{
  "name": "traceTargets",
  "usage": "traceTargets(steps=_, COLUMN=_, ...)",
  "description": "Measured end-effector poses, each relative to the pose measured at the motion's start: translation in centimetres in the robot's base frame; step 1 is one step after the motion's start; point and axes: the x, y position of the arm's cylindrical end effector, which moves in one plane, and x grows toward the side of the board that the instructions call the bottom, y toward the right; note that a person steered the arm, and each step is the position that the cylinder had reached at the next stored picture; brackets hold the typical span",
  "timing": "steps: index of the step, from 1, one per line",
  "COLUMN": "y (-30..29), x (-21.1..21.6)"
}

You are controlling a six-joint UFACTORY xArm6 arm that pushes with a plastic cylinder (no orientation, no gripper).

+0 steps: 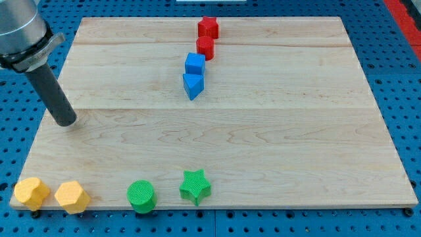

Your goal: Slightly move the green star to the down

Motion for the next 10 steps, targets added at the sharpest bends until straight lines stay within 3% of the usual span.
traceTargets(steps=1, y=0.8, x=3.0)
traceTargets(steps=3, y=1.3, x=2.8)
traceTargets(steps=6, y=14.0, x=3.7)
traceTargets(steps=8, y=15.8, x=6.9)
traceTargets(steps=10, y=18.3, x=6.8)
